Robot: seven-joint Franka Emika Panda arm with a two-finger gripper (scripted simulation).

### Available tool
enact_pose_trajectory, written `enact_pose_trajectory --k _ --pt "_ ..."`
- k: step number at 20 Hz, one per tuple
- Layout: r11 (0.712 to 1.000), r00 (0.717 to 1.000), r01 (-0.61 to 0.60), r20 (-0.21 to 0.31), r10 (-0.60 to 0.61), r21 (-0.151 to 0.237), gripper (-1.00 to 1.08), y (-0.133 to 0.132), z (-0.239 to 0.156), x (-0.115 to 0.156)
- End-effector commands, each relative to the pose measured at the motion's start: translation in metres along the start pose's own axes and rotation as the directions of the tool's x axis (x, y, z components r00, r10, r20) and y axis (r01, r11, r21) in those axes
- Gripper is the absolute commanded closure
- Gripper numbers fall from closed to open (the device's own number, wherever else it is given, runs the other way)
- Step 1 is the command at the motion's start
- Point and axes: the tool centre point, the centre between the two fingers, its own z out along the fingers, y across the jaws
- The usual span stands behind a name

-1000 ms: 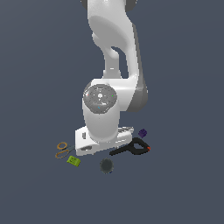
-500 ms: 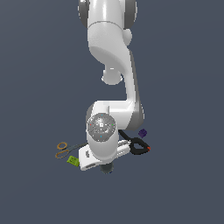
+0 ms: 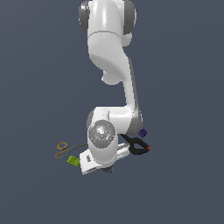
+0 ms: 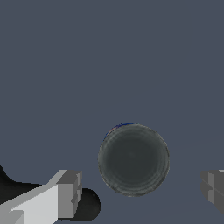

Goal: Pick up a designated object from a clutter of objects.

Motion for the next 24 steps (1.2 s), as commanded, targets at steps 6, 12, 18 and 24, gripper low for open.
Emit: enact_pose_trajectory --k 6,12,18,24 --pt "1.0 1.0 0.001 -0.001 -0.001 0.0 -0.92 0.0 0.019 0.0" --pt "1.0 1.0 0.002 -0.002 -0.002 -0.001 -0.92 0.0 0.048 0.0" --pt "1.0 1.0 0.002 -0.002 -0.002 -0.001 1.08 0.0 0.05 0.001" --pt "1.0 1.0 0.002 -0.002 -0.002 -0.001 1.08 0.0 0.05 0.001"
